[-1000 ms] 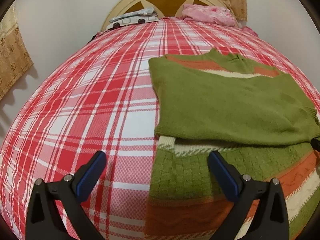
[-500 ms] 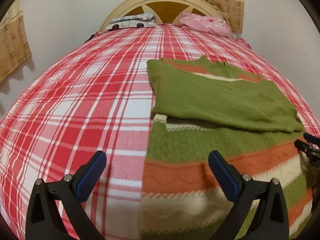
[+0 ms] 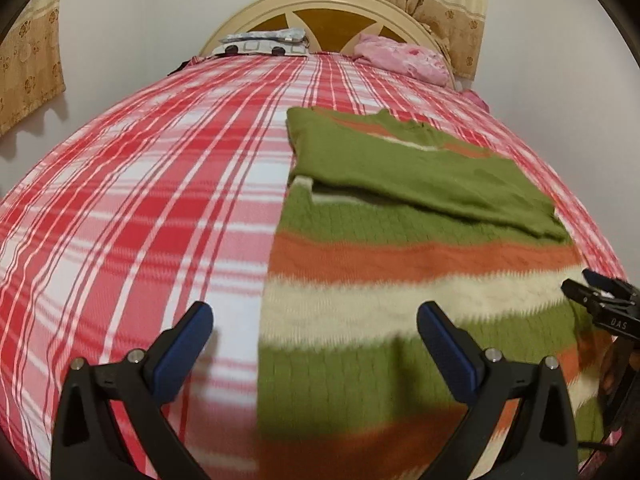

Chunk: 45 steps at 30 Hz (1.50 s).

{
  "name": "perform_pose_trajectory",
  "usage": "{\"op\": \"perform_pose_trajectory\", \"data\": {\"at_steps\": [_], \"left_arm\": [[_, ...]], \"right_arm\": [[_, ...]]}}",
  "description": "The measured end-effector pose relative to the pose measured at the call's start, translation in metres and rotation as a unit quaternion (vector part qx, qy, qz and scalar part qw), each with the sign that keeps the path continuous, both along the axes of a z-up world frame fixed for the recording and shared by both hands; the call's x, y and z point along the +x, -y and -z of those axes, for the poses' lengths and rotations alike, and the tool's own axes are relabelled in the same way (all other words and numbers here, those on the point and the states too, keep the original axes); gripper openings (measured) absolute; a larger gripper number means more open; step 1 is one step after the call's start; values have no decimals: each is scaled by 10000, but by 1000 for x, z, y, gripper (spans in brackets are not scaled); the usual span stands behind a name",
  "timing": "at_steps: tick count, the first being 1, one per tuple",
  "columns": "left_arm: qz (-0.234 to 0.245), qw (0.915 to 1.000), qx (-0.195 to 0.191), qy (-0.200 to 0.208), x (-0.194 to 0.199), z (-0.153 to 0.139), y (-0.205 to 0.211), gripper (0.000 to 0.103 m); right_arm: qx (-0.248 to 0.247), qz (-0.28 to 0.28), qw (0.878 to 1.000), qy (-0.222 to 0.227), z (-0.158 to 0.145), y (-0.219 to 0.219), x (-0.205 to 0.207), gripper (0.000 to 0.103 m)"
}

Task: Fold small clothes
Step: 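Reach the left tool to the striped hem edge and grasp it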

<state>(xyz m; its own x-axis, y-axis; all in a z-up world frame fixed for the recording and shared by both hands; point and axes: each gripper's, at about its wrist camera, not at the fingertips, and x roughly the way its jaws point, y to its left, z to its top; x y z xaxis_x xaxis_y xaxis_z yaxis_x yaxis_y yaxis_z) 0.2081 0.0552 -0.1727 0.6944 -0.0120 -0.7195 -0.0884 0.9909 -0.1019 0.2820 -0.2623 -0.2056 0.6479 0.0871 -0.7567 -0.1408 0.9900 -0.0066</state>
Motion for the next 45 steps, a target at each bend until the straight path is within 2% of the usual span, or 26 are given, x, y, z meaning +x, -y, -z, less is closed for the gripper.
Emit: {"op": "perform_pose_trajectory", "data": {"at_steps": [20,28,30,35,39,42,45], "left_arm": [[134,9993,211,-282,-81,21,4,103],[17,9994,101,-318,-121,19,-7,103],[32,9992,-48,-386,-130,21,-9,102],[268,9977,-442,-428,-140,23,-5,86],[477,9962,-574,-458,-138,25,2,86],[620,9940,-733,-516,-136,30,7,75],[726,9923,-880,-483,-136,30,8,75]], "right_arm": [[-211,-109,9996,129,7,-9,-77,84],[-109,-61,9999,90,10,-5,-104,84],[-210,-70,9997,138,11,-6,-111,84],[-134,-7,9998,122,12,-3,-122,84],[-179,-7,9997,143,11,-3,-129,84],[-160,5,9996,212,8,1,-135,84],[-88,99,9996,258,5,8,-140,84]]}}
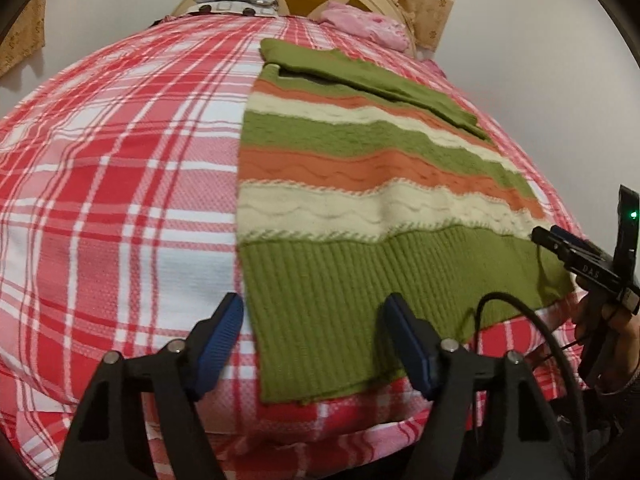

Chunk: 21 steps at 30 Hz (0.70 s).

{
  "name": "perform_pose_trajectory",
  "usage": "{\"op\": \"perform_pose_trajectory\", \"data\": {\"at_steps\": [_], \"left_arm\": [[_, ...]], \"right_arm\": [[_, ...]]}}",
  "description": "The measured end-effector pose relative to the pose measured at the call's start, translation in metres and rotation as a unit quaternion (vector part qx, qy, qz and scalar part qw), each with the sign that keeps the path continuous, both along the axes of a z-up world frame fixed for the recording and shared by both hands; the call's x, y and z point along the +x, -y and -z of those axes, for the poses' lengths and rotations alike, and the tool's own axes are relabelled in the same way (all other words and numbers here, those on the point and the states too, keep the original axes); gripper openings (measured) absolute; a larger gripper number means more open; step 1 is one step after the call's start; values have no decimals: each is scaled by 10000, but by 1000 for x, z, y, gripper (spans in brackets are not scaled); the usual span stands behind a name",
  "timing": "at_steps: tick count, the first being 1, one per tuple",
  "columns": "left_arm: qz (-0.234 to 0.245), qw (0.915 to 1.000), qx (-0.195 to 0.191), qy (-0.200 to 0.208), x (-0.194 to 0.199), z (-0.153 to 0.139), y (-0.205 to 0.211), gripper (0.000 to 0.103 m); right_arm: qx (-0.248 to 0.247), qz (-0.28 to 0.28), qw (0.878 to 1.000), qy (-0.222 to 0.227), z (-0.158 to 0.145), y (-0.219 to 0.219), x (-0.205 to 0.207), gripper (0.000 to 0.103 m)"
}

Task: Fold small clothes
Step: 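Reach the left tool to the striped hem edge and grasp it, then grasp the hem with the right tool beside the left tool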

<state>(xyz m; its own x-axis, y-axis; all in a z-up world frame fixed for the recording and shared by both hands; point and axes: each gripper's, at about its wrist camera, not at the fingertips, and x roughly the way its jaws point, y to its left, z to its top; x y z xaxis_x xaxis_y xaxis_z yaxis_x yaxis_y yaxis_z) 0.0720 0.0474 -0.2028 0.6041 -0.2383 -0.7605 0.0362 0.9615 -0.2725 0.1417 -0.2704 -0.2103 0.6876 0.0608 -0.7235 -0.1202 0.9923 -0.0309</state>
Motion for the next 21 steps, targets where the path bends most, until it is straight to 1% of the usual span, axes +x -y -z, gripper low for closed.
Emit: {"op": "perform_pose_trajectory", "data": {"at_steps": [2,6,8,9,11,12,14,15,16,17,21], "left_arm": [[54,9999,-89,33,-1,-1,0,75],[90,9999,-44,58,-2,-1,3,73],[106,9999,-24,80,-4,-1,4,61],[122,9999,-38,86,-4,-1,4,59],[125,9999,-79,84,-5,-1,3,49],[131,9998,-131,95,-6,-1,2,47],[138,9996,-212,132,-6,0,0,35],[152,9995,-249,153,-6,1,0,32],[178,9992,-295,179,-7,2,0,26],[212,9991,-318,196,-7,2,0,23],[260,9989,-287,246,-6,2,2,22]], "right_arm": [[138,112,9998,-21,-1,8,-2,84],[282,236,9993,-108,-1,18,-2,84],[291,248,9992,-124,0,20,-4,84],[319,243,9991,-148,0,21,-5,84],[429,246,9985,-215,-1,26,-9,84],[456,277,9983,-217,-2,29,-12,84],[574,360,9974,-239,-6,38,-19,84],[587,419,9971,-257,-7,42,-21,84],[577,451,9969,-275,-8,43,-23,84],[539,496,9969,-293,-9,47,-27,84],[532,570,9962,-381,-10,53,-39,84]]}}
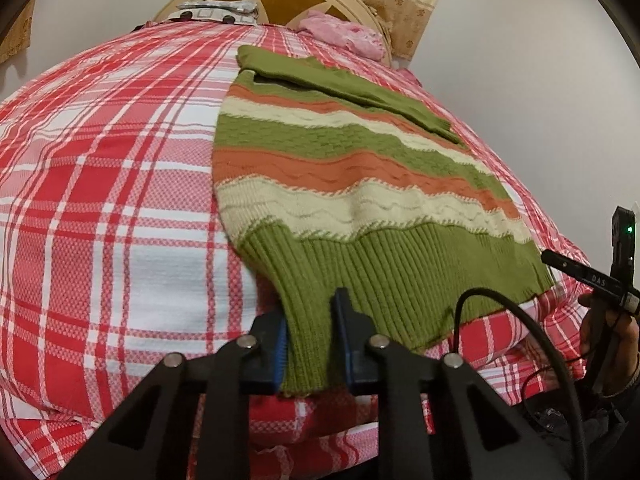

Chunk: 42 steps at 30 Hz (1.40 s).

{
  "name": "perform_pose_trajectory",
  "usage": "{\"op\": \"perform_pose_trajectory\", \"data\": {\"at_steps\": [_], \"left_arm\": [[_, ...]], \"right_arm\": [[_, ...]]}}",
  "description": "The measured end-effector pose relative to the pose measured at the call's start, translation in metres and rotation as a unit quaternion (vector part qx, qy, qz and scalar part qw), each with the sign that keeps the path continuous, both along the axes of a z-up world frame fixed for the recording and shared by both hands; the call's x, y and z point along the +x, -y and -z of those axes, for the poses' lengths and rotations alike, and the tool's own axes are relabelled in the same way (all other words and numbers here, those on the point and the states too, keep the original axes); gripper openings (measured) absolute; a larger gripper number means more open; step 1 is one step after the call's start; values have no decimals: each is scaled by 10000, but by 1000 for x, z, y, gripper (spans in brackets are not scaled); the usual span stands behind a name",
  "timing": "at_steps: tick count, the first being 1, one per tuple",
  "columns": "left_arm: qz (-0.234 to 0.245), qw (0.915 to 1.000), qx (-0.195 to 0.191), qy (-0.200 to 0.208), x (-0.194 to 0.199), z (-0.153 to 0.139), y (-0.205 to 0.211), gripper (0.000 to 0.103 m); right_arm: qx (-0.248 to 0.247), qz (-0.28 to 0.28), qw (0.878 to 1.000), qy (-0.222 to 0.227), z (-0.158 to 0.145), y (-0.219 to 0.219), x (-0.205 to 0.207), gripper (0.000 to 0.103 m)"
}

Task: Fold small clothes
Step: 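Grasp the hem with the right tool beside the left tool, then lift the hem with both tools and fold it toward the collar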

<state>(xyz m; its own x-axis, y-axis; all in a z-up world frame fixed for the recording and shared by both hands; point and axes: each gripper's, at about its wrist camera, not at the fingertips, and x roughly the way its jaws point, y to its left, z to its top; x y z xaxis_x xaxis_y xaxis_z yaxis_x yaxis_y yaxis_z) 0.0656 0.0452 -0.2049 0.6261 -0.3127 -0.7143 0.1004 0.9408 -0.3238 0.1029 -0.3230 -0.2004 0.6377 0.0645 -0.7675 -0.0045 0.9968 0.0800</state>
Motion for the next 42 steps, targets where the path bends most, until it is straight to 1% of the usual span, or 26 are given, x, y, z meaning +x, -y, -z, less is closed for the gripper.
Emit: {"op": "perform_pose_trajectory", "data": {"at_steps": [4,5,7,8,9,10,11,12,13,14,15,16,19,22,24,26,28,30,32,35,37,40,42], "left_arm": [[-22,10000,-1,-17,0,0,1,22],[-38,10000,23,-20,0,0,1,26],[-35,10000,65,-19,0,-1,2,26],[-34,10000,78,-21,0,0,2,26],[-33,10000,78,-27,0,0,3,26],[-28,10000,62,-29,0,1,3,27],[-19,10000,53,-17,0,1,2,27],[-9,10000,62,-7,0,1,2,27],[2,10000,62,5,0,1,2,27],[31,10000,38,20,0,1,1,26],[103,9999,26,33,0,0,1,23],[173,9998,33,80,0,-1,0,12],[302,9982,173,490,-4,-14,-3,11],[392,9928,329,1080,-11,-35,-3,10],[448,9893,461,1313,-12,-44,0,10],[453,9874,544,1413,-10,-48,2,10],[469,9865,514,1483,-6,-54,2,10],[455,9846,534,1602,-1,-62,1,10],[442,9842,402,1666,6,-68,-1,10],[343,9834,303,1755,20,-76,-5,10],[271,9843,176,1737,31,-79,-8,10],[181,9842,-208,1747,42,-89,-18,10],[172,9821,-261,1856,46,-96,-21,10]], "right_arm": [[113,-7,9999,-121,3,3,-5,84],[224,-16,9996,-193,5,3,-4,84],[314,-47,9992,-235,8,3,-3,78],[208,-85,9995,-211,9,0,-4,76],[118,-93,9997,-216,9,-2,-4,71],[78,-93,9997,-217,9,-3,-4,63],[141,-124,9996,-229,8,-3,-4,56],[294,-165,9991,-263,7,-2,-4,45],[486,-218,9981,-316,8,-2,-4,40],[571,-297,9973,-351,8,-3,-4,38],[545,-334,9973,-351,8,-5,-5,31],[540,-351,9974,-314,8,-6,-6,24],[1085,-280,9937,-44,1,5,-8,6],[1195,-279,9917,387,-15,8,-11,5],[1259,-350,9890,687,-28,6,-12,5],[1337,-354,9872,792,-32,6,-6,4],[1453,-276,9857,813,-31,9,-2,4],[1553,-294,9828,956,-38,10,3,4],[1522,-370,9806,1179,-51,8,4,4],[1527,-385,9772,1427,-70,9,14,4],[1651,-370,9736,1535,-78,14,23,4],[1775,-391,9696,1637,-89,14,33,4],[1942,-479,9649,1701,-99,12,38,4]]}}
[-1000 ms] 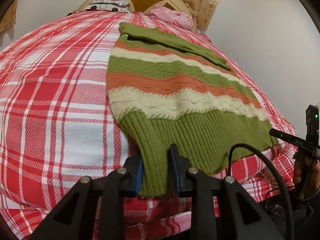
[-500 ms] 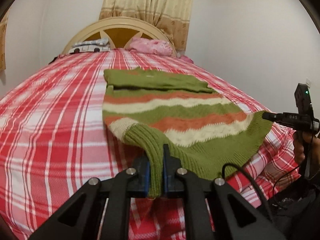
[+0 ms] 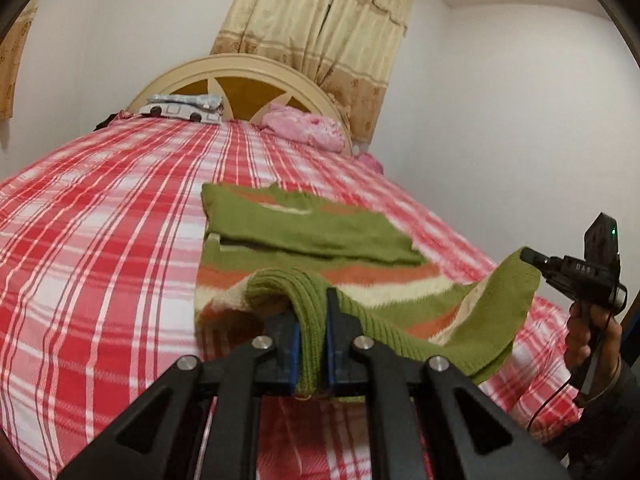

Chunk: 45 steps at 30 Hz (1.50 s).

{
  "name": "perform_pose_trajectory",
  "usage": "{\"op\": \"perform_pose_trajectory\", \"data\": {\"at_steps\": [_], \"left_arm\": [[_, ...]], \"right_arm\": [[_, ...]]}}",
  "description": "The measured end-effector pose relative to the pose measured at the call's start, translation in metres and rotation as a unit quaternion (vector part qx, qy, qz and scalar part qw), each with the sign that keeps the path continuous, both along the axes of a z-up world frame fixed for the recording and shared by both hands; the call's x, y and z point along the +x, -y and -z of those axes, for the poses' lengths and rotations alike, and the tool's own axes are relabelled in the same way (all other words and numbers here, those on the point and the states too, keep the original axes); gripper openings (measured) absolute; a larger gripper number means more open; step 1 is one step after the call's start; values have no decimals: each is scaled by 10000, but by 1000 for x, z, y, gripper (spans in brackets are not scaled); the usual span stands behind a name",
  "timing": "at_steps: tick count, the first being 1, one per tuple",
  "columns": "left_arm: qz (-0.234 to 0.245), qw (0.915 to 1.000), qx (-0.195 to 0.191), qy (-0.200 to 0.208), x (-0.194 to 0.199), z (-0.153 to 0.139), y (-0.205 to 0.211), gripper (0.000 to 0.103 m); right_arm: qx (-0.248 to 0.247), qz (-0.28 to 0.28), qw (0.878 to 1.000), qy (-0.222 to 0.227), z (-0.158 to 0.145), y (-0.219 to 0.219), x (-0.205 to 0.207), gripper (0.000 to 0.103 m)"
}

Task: Fold small clothes
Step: 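Lift the hem with both tools and fold it toward the collar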

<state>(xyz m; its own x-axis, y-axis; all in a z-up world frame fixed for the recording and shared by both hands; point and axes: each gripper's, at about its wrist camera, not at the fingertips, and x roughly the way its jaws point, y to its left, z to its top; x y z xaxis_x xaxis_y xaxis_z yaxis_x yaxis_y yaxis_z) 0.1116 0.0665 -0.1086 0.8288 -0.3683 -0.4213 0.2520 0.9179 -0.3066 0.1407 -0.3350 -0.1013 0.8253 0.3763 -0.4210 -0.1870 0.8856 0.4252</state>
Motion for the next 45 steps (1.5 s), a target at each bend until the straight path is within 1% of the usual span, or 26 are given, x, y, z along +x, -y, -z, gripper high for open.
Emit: {"op": "perform_pose_trajectory", "data": {"at_steps": [3,6,12,20,26,30,34,38,41,45], "left_arm": [[-11,9998,106,159,8,-9,1,10],[-24,9998,116,170,21,-12,0,10],[-83,9998,-140,119,43,-19,-10,10],[-225,9993,-244,155,84,-34,-14,10],[-299,9991,-258,161,121,-44,-19,10],[-329,9992,-57,234,150,-52,-17,10],[-342,9993,-68,167,180,-54,-20,10],[-335,9994,11,20,212,-46,-18,10],[-326,9994,37,-102,237,-39,-15,10],[-312,9992,203,-127,269,-34,-8,10]], "right_arm": [[-117,-96,9997,171,-13,-10,6,4],[-143,-128,9995,248,-19,-14,15,4],[11,-70,9994,334,-31,-9,41,4],[-106,50,9990,430,-52,-9,87,4],[-196,142,9988,419,-59,-6,130,4],[-216,202,9989,361,-60,-2,161,4],[-306,266,9987,294,-58,0,190,4],[-410,307,9985,197,-53,3,221,4],[-390,272,9989,42,-47,7,251,4],[-485,271,9983,-172,-35,10,286,4]]}}
